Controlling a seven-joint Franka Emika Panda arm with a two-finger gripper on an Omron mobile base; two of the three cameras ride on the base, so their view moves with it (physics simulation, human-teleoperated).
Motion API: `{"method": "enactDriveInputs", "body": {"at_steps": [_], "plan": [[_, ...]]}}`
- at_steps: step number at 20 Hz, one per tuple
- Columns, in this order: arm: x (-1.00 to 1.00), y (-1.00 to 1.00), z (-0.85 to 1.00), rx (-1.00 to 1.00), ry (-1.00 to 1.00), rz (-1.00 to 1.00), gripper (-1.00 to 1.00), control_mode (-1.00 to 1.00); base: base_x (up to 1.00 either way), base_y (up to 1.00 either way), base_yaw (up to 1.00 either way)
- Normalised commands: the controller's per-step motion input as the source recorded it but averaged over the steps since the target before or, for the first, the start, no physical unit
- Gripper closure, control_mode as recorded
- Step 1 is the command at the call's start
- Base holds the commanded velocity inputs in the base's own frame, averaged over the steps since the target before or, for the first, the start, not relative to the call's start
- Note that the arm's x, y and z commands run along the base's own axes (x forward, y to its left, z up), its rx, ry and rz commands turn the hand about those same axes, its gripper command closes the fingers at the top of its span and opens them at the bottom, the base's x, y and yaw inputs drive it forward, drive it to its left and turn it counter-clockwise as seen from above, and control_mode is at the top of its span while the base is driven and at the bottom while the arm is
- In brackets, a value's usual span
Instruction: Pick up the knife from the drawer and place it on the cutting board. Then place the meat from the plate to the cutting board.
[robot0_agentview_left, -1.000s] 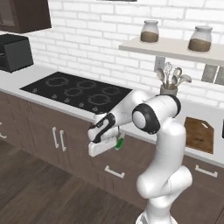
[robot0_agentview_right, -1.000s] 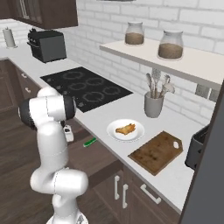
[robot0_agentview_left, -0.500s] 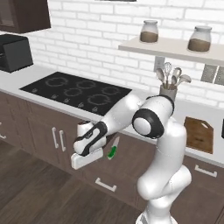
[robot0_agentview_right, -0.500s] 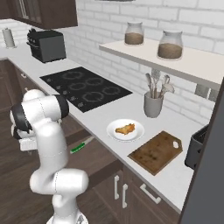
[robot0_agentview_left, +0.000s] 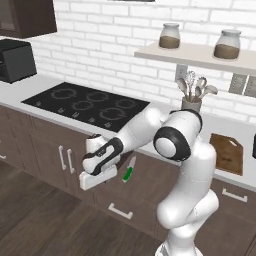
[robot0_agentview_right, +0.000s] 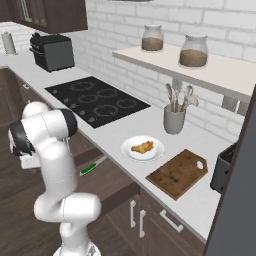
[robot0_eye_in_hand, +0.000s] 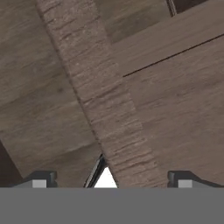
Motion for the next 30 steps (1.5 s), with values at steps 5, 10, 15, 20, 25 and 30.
{"method": "enactDriveInputs", "body": {"at_steps": [5, 10, 15, 20, 25, 30], "plan": [[0.00, 0.16, 1.00, -0.10, -0.16, -0.15, -1.00, -1.00, 0.00, 0.00, 0.00], [0.53, -0.45, 0.51, -0.08, -0.01, -0.33, -1.00, -1.00, 0.00, 0.00, 0.00], [0.53, -0.91, 0.02, 0.00, 0.00, -0.49, -1.00, -1.00, 0.00, 0.00, 0.00], [0.35, -0.48, -0.51, 0.06, 0.02, -0.44, -1.00, -1.00, 0.00, 0.00, 0.00], [-0.06, -0.15, -0.48, 0.00, -0.01, -0.40, -1.00, -1.00, 0.00, 0.00, 0.00], [0.01, -0.51, -0.37, 0.00, -0.01, -0.04, -1.00, -1.00, 0.00, 0.00, 0.00]]}}
